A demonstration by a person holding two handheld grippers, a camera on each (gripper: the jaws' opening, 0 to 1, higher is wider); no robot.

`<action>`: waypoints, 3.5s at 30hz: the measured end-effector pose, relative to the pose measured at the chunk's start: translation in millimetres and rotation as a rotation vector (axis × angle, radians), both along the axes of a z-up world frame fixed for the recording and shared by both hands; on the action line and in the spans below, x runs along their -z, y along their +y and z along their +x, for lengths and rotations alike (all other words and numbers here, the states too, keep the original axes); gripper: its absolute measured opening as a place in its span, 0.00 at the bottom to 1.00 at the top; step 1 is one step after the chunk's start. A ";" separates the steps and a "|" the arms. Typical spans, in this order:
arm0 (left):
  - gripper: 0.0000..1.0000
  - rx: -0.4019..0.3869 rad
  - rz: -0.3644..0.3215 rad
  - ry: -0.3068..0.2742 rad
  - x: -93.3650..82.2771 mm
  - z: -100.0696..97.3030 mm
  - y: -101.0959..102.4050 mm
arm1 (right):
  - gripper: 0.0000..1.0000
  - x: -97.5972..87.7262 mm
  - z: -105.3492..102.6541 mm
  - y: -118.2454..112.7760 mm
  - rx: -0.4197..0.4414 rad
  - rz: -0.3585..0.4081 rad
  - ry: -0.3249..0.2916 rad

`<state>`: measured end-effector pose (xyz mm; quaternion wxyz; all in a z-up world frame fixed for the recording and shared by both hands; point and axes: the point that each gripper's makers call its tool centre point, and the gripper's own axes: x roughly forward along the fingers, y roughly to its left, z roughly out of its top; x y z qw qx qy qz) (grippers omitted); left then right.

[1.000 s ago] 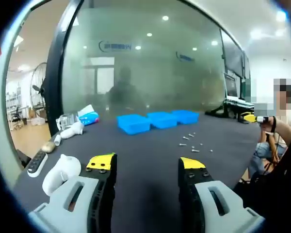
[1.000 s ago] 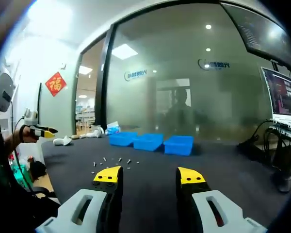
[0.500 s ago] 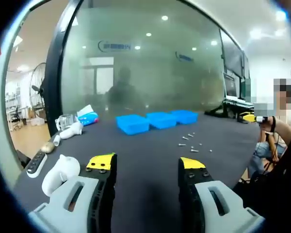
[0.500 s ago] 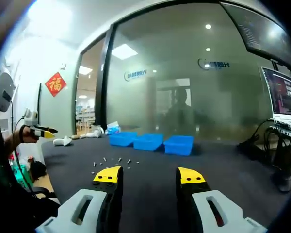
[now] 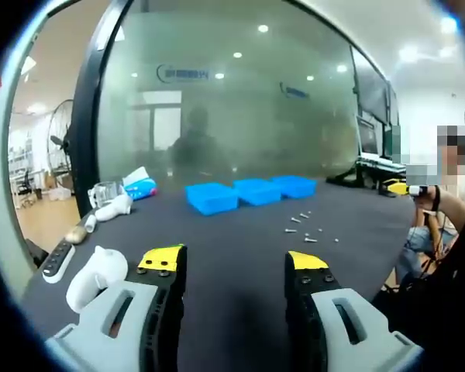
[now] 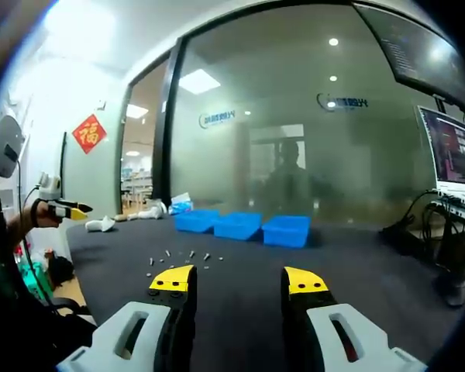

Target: Sort the screws, nuts, and washers into the corresponding bins

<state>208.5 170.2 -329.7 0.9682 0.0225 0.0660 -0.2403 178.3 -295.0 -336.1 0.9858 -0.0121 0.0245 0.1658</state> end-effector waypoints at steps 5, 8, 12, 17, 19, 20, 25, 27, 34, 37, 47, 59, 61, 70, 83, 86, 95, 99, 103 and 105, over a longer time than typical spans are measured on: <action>0.49 0.004 0.001 0.002 0.3 -0.1 -1.6 | 0.40 0.4 0.1 0.6 0.000 -0.002 0.001; 0.49 0.007 0.001 0.002 0.5 -0.3 -2.5 | 0.40 0.8 -0.1 1.1 -0.001 -0.001 0.002; 0.49 0.014 0.002 0.003 0.4 -0.5 -5.0 | 0.40 0.6 -0.3 2.7 -0.004 0.000 0.002; 0.49 0.029 0.006 0.008 1.7 -1.4 -8.9 | 0.40 0.8 -0.3 6.2 -0.014 -0.001 0.003; 0.49 0.032 0.007 0.009 2.1 -1.2 -9.7 | 0.41 1.3 -0.2 7.8 -0.021 -0.001 0.005; 0.49 0.033 0.005 0.010 2.2 -1.1 -10.1 | 0.41 1.7 0.1 8.4 -0.022 -0.003 0.007; 0.49 0.050 0.002 0.016 4.0 0.0 -14.7 | 0.41 3.5 1.4 9.6 -0.028 -0.009 0.013; 0.49 0.061 0.000 0.021 5.4 -0.1 -17.5 | 0.41 3.5 1.6 11.5 -0.038 -0.006 0.014; 0.49 0.079 -0.004 0.032 7.9 0.1 -21.8 | 0.42 4.4 4.2 19.5 -0.072 -0.005 0.028; 0.49 0.082 -0.008 0.031 6.6 1.0 -22.0 | 0.42 4.7 6.5 21.9 -0.084 -0.013 0.032; 0.49 0.131 0.024 0.031 6.9 0.4 -31.2 | 0.41 9.9 12.5 38.9 -0.163 -0.075 0.063; 0.49 0.201 0.036 0.069 10.9 -0.2 -39.8 | 0.41 20.1 18.8 57.7 -0.268 -0.131 0.120; 0.49 0.203 0.033 0.069 10.4 0.8 -39.9 | 0.41 21.3 18.8 61.1 -0.285 -0.140 0.127; 0.49 0.248 0.043 0.080 13.6 -1.2 -47.6 | 0.40 25.0 14.2 74.4 -0.366 -0.186 0.129; 0.49 0.270 0.040 0.074 12.3 -3.7 -53.8 | 0.39 25.4 18.1 73.3 -0.360 -0.203 0.154; 0.49 0.273 0.045 0.076 13.3 -3.9 -54.1 | 0.39 25.7 20.6 74.0 -0.362 -0.213 0.163; 0.49 0.276 0.057 0.075 13.7 -5.8 -54.1 | 0.38 22.9 32.0 80.7 -0.385 -0.241 0.195; 0.49 0.276 0.056 0.077 14.9 -6.7 -54.1 | 0.38 25.6 39.5 87.7 -0.409 -0.265 0.222; 0.49 0.276 0.058 0.077 16.1 -7.2 -53.8 | 0.36 27.0 46.4 97.0 -0.431 -0.270 0.251; 0.49 0.275 0.057 0.077 16.2 -7.2 -53.5 | 0.36 28.7 52.2 100.4 -0.441 -0.275 0.270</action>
